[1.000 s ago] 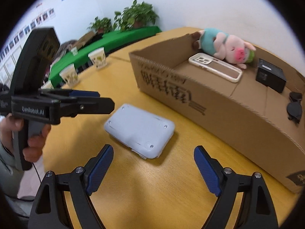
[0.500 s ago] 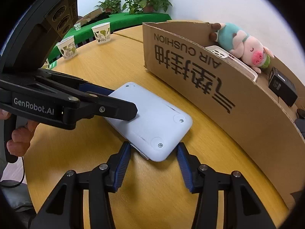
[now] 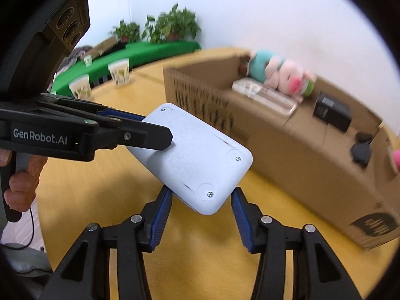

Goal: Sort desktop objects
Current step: 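Close both grippers on the white plastic device, then lift the white device with both grippers and carry it into the box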

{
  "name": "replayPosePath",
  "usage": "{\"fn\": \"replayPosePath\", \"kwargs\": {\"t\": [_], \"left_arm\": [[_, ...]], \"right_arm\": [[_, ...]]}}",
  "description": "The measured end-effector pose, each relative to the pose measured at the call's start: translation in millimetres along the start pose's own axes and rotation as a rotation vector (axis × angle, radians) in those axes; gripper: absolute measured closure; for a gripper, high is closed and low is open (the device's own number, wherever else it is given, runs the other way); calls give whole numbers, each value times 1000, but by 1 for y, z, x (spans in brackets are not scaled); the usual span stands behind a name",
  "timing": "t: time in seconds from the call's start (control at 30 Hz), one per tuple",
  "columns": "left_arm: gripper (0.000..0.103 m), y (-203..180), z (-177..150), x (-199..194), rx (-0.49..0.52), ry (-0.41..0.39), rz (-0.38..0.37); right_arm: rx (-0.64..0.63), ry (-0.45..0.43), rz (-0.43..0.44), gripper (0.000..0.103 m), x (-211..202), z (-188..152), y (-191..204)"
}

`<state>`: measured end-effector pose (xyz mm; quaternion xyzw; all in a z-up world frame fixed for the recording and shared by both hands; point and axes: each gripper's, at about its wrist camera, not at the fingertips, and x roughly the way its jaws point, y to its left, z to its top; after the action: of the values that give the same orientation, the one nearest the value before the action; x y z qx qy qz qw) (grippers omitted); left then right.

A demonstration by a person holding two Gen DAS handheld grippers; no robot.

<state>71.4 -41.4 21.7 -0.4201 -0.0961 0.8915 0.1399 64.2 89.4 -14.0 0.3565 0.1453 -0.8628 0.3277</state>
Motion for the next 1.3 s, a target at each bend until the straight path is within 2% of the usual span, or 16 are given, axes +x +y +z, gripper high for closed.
{"fn": "replayPosePath", "kwargs": {"t": [0.2,0.37,0.6,0.8,0.93,1.1,1.3], "left_arm": [[63,-25,38,-35,65,-120,-9],[63,-53,73,-45,140,-180,-35],[64,-88,124,-42,210,-234,-97],[65,-102,156,-38,234,-259,-113],[65,-95,171,-34,226,-254,-83],[66,-63,185,-21,186,-213,-20],[67,-8,186,18,109,-85,11]], "right_arm": [[4,-112,-56,55,-41,32,-10],[-3,-177,-129,55,-68,55,-32],[-4,-212,-223,55,-96,79,-66],[2,-211,-248,55,-106,99,-92],[8,-195,-212,55,-94,115,-101],[-5,-143,-127,55,-55,136,-103],[7,-32,10,55,11,147,-106]]}}
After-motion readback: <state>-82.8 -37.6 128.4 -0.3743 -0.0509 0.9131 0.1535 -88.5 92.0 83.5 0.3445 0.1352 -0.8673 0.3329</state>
